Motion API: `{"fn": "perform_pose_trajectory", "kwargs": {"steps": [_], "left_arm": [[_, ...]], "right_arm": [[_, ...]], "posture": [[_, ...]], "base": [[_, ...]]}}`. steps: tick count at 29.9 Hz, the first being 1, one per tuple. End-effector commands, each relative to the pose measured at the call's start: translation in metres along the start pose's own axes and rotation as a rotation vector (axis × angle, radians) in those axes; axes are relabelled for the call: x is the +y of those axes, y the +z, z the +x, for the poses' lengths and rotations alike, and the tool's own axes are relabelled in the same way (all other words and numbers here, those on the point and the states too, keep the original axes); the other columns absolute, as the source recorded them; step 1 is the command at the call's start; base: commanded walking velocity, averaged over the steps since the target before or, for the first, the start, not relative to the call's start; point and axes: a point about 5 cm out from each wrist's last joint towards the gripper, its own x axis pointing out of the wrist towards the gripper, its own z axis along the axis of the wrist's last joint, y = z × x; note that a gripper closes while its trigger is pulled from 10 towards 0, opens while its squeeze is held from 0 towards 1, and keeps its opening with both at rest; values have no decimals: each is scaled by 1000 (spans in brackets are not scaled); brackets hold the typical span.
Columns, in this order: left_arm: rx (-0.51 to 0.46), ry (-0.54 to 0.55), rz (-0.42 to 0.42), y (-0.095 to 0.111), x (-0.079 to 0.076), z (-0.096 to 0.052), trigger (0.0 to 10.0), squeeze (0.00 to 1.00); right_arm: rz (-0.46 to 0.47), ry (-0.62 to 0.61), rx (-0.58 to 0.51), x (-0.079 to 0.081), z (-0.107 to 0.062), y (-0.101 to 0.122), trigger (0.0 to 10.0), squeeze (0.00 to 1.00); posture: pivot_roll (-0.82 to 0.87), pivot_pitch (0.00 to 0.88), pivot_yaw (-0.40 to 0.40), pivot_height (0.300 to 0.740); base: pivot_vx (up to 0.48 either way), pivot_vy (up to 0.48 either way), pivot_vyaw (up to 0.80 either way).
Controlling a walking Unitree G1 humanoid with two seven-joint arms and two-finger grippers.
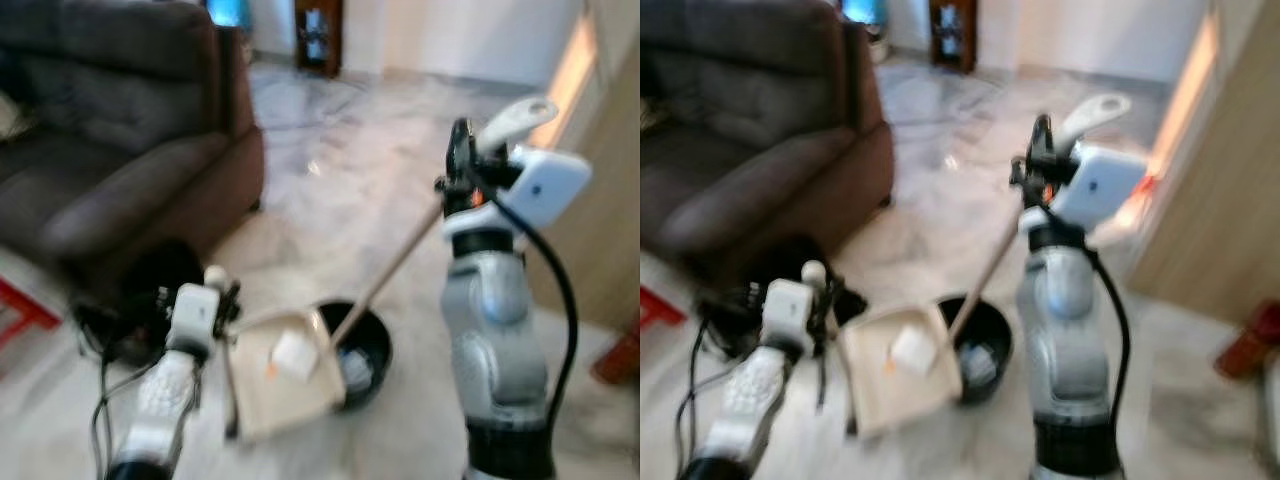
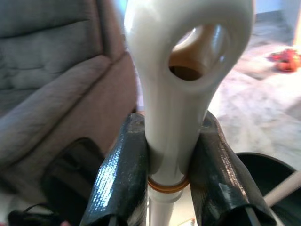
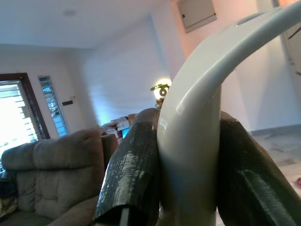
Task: Sweep floor
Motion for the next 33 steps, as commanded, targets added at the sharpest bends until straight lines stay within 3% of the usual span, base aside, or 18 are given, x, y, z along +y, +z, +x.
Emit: {"fn": "perform_pose_trajectory", "kwargs": {"steps": [1,33], "left_arm": [[-45,6,17,8,4,2,10000,0],[-50,14,20,10,6,4,10000,0]], "right_arm": [[29,31,-50,10,2,11,10000,0],[53,40,-37,12,4,10,10000,0]], "posture": [[41,21,40,740],[43,22,37,740]], "base": [[270,0,0],[272,0,0]]}}
